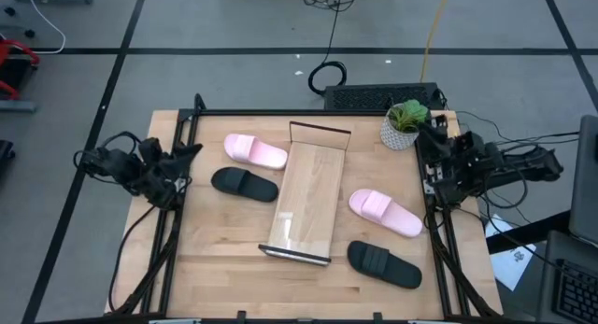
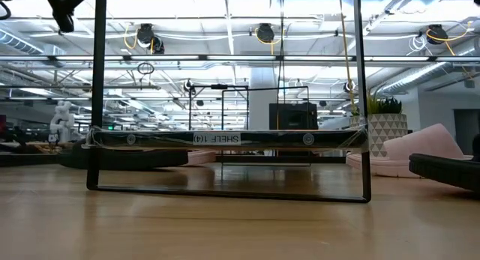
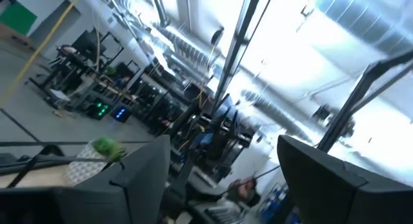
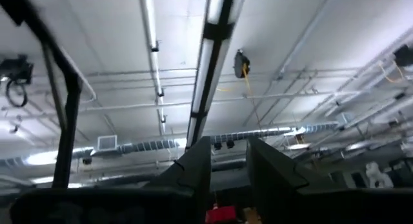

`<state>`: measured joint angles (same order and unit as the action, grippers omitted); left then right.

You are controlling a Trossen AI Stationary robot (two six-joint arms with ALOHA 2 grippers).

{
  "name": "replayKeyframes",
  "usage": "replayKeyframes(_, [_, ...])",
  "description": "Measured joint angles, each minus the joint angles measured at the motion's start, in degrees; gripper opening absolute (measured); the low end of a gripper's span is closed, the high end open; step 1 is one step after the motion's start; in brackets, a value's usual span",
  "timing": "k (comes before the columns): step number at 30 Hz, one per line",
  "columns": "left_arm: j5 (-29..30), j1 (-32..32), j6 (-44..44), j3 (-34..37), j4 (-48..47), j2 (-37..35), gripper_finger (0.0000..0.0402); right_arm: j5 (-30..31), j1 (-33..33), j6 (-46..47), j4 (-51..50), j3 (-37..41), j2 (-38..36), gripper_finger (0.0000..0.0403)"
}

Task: Pick and place slides into the shelf
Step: Put the right black slide on the shelf

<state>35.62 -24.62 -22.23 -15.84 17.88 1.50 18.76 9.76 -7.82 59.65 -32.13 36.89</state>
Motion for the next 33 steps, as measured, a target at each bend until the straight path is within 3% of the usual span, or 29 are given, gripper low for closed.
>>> replayKeyframes(7, [1.1,0.0,-1.4,0.0,2.7,0.1,0.0283,-1.0,0.0,-3.0,-16.5,-12.7,5.8,0.0091])
replayKeyframes(13, [6.6,0.0,6.3,-3.3,-2.9,4.6,0.0282,-1.0,0.0,-7.6,-21.0,-18.5,10.1,0.0091])
replayKeyframes(18, [15.8,0.0,5.5,-11.2,-24.7,12.2,0.0282,-0.9,0.0,-9.7,-21.0,-20.4,11.7,0.0091])
replayKeyframes(23, [19.8,0.2,-4.8,-17.4,-51.1,19.8,0.0282,-0.9,0.0,-9.8,-21.2,-20.6,12.0,0.0091])
replayKeyframes(28, [15.5,2.4,-22.6,-17.0,-66.3,23.2,0.0282,-0.9,0.0,-9.5,-23.2,-20.6,12.1,0.0091])
replayKeyframes(33, [4.7,4.3,-33.6,-16.2,-67.5,25.4,0.0282,-0.9,0.0,-9.4,-24.0,-20.6,12.1,0.0091])
